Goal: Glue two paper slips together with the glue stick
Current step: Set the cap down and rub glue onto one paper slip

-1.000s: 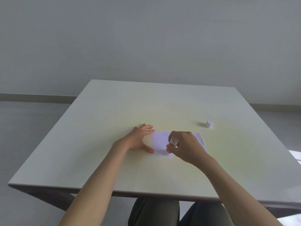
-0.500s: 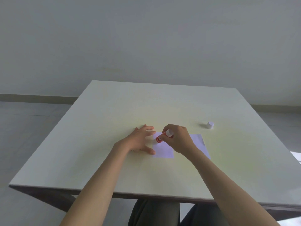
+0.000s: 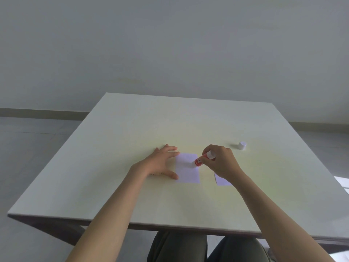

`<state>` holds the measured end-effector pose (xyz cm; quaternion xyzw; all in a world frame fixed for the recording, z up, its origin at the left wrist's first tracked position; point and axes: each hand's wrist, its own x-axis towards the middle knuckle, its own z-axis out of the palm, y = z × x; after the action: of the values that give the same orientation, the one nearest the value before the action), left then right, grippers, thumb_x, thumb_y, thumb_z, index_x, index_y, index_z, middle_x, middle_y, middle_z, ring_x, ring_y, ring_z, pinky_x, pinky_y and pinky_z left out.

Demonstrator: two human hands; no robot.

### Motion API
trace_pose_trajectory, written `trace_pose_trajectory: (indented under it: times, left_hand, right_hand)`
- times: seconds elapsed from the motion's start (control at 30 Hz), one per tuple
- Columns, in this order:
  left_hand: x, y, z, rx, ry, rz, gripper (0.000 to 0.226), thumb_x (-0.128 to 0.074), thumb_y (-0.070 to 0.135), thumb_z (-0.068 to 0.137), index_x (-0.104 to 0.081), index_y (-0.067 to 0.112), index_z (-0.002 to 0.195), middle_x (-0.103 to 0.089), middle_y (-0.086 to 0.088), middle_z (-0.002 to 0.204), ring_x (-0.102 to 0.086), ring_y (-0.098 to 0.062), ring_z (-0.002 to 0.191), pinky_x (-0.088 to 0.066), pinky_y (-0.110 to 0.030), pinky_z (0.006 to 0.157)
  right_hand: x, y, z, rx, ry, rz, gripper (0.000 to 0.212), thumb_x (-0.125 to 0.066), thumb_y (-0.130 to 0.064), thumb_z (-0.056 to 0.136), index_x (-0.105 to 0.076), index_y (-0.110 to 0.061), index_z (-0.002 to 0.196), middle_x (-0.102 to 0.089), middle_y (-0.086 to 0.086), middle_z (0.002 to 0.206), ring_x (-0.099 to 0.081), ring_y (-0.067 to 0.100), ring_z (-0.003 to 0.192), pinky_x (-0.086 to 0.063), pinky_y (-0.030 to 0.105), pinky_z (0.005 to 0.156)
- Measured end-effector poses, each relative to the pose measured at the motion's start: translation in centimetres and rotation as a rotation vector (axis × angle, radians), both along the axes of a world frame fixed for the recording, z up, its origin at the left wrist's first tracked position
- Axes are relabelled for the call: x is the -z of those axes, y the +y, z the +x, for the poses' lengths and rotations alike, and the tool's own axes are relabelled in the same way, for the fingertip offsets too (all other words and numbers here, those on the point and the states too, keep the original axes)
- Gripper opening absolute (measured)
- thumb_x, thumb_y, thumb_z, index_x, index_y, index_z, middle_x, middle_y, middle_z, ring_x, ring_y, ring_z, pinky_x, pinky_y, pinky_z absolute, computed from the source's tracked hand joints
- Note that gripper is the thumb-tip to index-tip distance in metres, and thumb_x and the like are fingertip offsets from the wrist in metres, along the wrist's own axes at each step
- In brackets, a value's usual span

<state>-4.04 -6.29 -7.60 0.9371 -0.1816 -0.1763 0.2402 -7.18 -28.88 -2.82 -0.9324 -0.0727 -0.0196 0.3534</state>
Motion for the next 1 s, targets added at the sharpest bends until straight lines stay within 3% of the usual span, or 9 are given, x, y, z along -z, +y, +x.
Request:
trace_pose_trajectory:
  times: [0.23,0.33,0.47,0.63,0.9,1.0]
  left_hand:
    - [0.1,0.1,0.0,-0.007,0.001,-0.010,0.094,-0.076,0.046,0.070,-0.026,0.026,0.147,-0.011,0.015,0.157,0.006,-0.007,0.146,0.007,-0.032,0.117]
    - [0.2,0.2,-0.1,-0.006,-0.021,-0.025,0.093,-0.076,0.046,0.070,-0.027,0.025,0.147,-0.012,0.014,0.158,0.003,-0.007,0.146,0.005,-0.032,0.117]
    - [0.2,0.3,-0.3,-0.045,-0.057,-0.091,0.091,-0.080,0.043,0.066,-0.034,0.030,0.143,-0.020,0.012,0.154,-0.013,-0.005,0.142,-0.007,-0.028,0.116]
    - [0.2,0.4,-0.4,-0.066,-0.049,-0.105,0.083,-0.081,0.045,0.063,-0.043,0.030,0.136,-0.022,0.012,0.152,-0.019,-0.009,0.141,-0.016,-0.035,0.118]
    - [-0.1,0.2,-0.6,-0.069,-0.062,-0.106,0.081,-0.081,0.042,0.063,-0.044,0.030,0.134,-0.024,0.010,0.152,-0.020,-0.009,0.141,-0.016,-0.033,0.118]
    - [-0.2,0.2,-0.7,-0.065,-0.070,-0.102,0.081,-0.081,0.041,0.064,-0.045,0.029,0.135,-0.025,0.009,0.152,-0.021,-0.009,0.140,-0.016,-0.031,0.117]
  right_hand:
    - [0.0,-0.3,0.0,0.014,0.000,-0.011,0.008,-0.069,-0.018,0.078,-0.065,-0.011,0.077,-0.050,-0.014,0.049,-0.042,0.005,0.046,-0.034,0.014,0.042]
    - [0.0,-0.4,0.0,0.014,0.001,-0.003,0.008,-0.069,-0.018,0.077,-0.065,-0.011,0.076,-0.049,-0.014,0.048,-0.041,0.004,0.045,-0.028,0.013,0.041]
    - [0.0,-0.3,0.1,0.015,0.008,0.000,0.009,-0.069,-0.018,0.078,-0.066,-0.009,0.079,-0.052,-0.013,0.052,-0.043,0.005,0.048,-0.029,0.019,0.046]
    - [0.2,-0.7,0.2,0.030,0.021,0.005,0.011,-0.069,-0.020,0.078,-0.067,-0.010,0.081,-0.055,-0.012,0.056,-0.046,0.004,0.052,-0.031,0.019,0.048]
    - [0.9,-2.4,0.4,0.153,0.123,0.119,0.008,-0.069,-0.022,0.079,-0.069,-0.015,0.082,-0.062,-0.008,0.068,-0.054,0.008,0.067,-0.037,0.017,0.054]
    - [0.7,-3.1,0.4,0.176,0.147,0.224,0.008,-0.068,-0.021,0.081,-0.069,-0.014,0.083,-0.062,-0.006,0.064,-0.053,0.010,0.060,-0.039,0.021,0.055]
